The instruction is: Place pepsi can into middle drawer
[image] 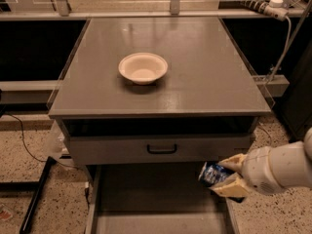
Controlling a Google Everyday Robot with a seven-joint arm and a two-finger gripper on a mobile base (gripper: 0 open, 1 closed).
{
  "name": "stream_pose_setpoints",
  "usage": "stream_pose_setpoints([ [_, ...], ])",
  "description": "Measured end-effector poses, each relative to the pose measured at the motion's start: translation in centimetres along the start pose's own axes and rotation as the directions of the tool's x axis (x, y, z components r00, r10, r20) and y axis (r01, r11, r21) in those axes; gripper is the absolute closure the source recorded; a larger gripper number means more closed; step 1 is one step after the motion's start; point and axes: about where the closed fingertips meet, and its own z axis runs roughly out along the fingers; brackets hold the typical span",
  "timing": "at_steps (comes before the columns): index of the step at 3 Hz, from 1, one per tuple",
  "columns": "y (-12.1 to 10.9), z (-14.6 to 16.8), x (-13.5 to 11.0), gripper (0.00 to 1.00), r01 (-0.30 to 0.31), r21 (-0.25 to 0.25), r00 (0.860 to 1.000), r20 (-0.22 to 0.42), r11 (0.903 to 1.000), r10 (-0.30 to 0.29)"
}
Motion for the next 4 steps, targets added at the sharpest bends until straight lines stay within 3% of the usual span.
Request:
stream_pose_setpoints([
  [2, -0.5, 11.8, 5.0, 1.0, -0.03, 0.023, 0.997, 0.067, 0.9993, 0.029],
  [3, -1.3, 17.8, 7.8, 1.0, -0.088, 0.017, 0.993, 0.077, 0.9959, 0.087],
  [4, -1.2, 17.8, 7.8, 1.0, -0.087, 0.016, 0.993, 0.077, 0.9961, 0.086],
])
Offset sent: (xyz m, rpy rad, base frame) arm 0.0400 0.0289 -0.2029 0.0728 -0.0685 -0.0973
